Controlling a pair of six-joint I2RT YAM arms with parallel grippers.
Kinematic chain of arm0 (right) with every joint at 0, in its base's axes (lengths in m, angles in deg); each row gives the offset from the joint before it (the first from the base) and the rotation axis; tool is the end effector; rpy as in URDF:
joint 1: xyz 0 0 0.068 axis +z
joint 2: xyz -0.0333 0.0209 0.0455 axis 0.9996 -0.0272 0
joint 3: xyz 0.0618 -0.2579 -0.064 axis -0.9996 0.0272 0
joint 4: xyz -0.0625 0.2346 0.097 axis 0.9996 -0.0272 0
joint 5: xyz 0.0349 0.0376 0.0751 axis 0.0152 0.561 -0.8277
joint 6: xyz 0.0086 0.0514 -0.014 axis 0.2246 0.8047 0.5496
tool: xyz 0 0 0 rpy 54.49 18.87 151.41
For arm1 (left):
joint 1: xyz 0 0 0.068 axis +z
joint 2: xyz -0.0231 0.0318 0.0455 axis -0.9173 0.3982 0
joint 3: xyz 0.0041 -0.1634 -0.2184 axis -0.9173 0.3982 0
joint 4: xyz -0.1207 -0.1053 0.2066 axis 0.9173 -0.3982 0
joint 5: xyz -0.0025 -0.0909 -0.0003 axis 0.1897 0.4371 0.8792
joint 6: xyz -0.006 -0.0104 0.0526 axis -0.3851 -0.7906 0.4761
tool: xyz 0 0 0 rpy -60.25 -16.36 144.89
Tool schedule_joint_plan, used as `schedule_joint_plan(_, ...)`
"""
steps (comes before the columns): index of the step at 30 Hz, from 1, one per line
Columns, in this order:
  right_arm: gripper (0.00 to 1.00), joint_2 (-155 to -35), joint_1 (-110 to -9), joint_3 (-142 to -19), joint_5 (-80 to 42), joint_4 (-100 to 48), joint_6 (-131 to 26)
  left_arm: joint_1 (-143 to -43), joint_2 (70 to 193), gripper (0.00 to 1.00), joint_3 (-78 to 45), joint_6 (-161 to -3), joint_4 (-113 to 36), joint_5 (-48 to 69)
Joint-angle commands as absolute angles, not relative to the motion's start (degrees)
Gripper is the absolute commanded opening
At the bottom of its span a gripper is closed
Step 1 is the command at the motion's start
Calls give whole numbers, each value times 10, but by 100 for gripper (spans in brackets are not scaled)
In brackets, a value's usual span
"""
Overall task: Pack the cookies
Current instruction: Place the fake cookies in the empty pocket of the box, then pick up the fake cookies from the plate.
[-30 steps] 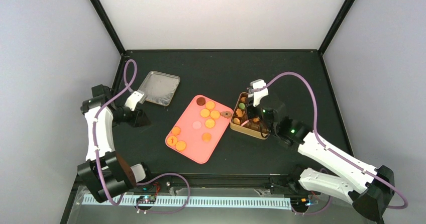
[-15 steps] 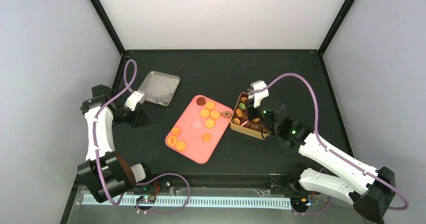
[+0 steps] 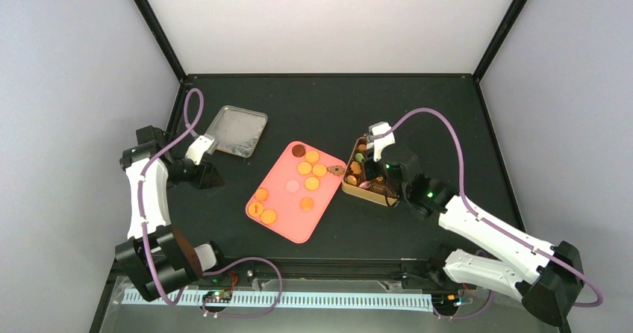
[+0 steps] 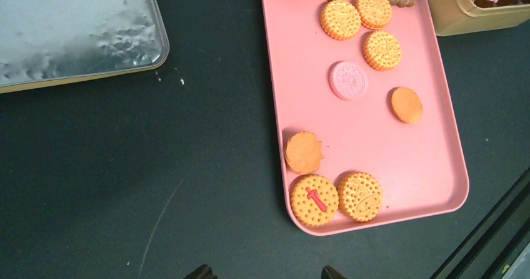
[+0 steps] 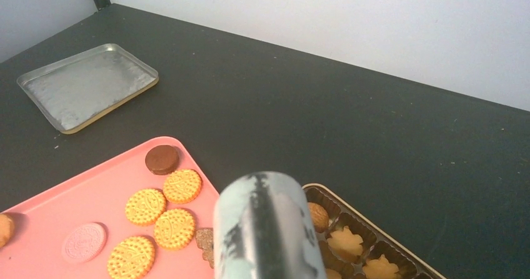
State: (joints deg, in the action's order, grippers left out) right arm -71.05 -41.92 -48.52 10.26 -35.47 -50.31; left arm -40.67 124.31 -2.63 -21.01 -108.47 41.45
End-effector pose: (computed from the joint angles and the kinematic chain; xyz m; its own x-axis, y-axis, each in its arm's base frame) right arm 0.1654 0.1552 0.2920 -0.3440 -0.1498 -0.9269 -0.3884 0.9215 -0.0048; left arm 0.1852 0.0647 0.2741 -0.7477 0.2881 -0.5983 0.5194 0.8151 -0.2566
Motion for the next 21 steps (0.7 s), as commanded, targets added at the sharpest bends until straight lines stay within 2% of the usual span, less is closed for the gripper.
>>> schedule_joint_plan(1, 18, -690, -423, -511, 106, -327, -515, -402, 1243, 46, -34, -198, -1094, 426)
schedule_joint_plan(6, 19, -695, -415, -540, 54, -307, -500, -402, 1243, 46, -32, -200, -1093, 428)
schedule_joint_plan(15, 20, -853, -291, -589, 56, -243, -481, -402, 1239, 47, -35, -203, -1094, 425)
schedule_joint_plan(21, 27, -930, -257, -613, 54, -214, -475, -401, 1238, 49, -35, -203, -1094, 425)
